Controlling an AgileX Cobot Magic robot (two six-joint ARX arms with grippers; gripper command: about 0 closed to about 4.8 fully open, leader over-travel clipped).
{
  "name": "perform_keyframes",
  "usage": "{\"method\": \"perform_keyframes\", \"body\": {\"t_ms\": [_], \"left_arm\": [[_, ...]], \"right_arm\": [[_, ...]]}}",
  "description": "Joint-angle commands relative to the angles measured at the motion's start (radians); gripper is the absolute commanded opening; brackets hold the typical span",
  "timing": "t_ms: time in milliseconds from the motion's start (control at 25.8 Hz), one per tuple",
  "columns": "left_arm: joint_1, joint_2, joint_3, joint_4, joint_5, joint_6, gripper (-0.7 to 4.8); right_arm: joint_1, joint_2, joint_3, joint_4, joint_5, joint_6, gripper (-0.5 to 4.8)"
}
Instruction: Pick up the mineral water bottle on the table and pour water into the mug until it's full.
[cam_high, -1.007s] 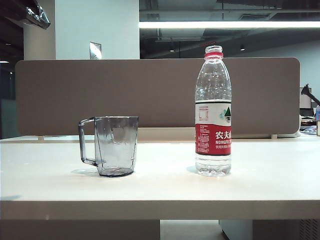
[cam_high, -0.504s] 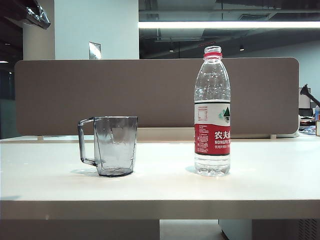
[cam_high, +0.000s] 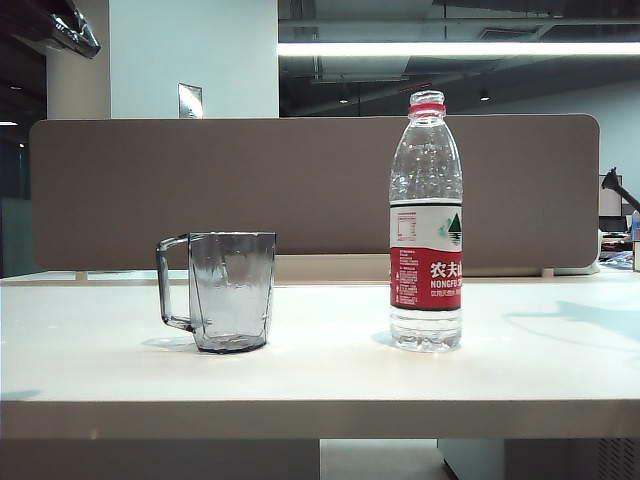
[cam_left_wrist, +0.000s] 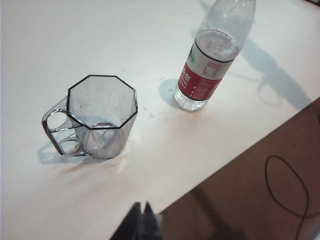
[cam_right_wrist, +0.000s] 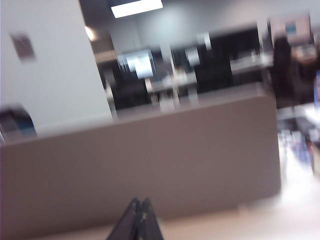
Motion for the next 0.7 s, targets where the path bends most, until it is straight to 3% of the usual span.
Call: {"method": "perform_keyframes", "body": {"t_ms": [39, 194, 271, 310, 504, 697], "left_arm": [[0.002, -0.002, 0.008, 0.014, 0.001, 0.0, -0.05], [0.002, -0.002, 0.008, 0.014, 0.001, 0.0, -0.05], [0.002, -0.002, 0.008, 0.014, 0.002, 0.0, -0.05], [0.002, -0.002, 0.007, 0.013, 0.002, 0.0, -0.05], [0.002, -0.002, 0.007, 0.014, 0.001, 0.0, -0.05], [0.002, -0.002, 0.007, 0.014, 0.001, 0.0, -0.05]], "right_arm": [[0.005, 0.039, -0.12, 0.148, -0.01, 0.008, -0.02], [0.018, 0.058, -0.339, 0.34, -0.01, 0.008, -0.02], [0.032, 0.061, -0.53, 0.489, -0.01, 0.018, -0.02], [0.06, 0.061, -0.652, 0.556, -0.009, 0.026, -0.02], [0.169, 0.061, -0.938, 0.816, 0.03, 0.026, -0.02], [0.313, 0.055, -1.106, 1.007, 0.059, 0.031, -0.02]]}}
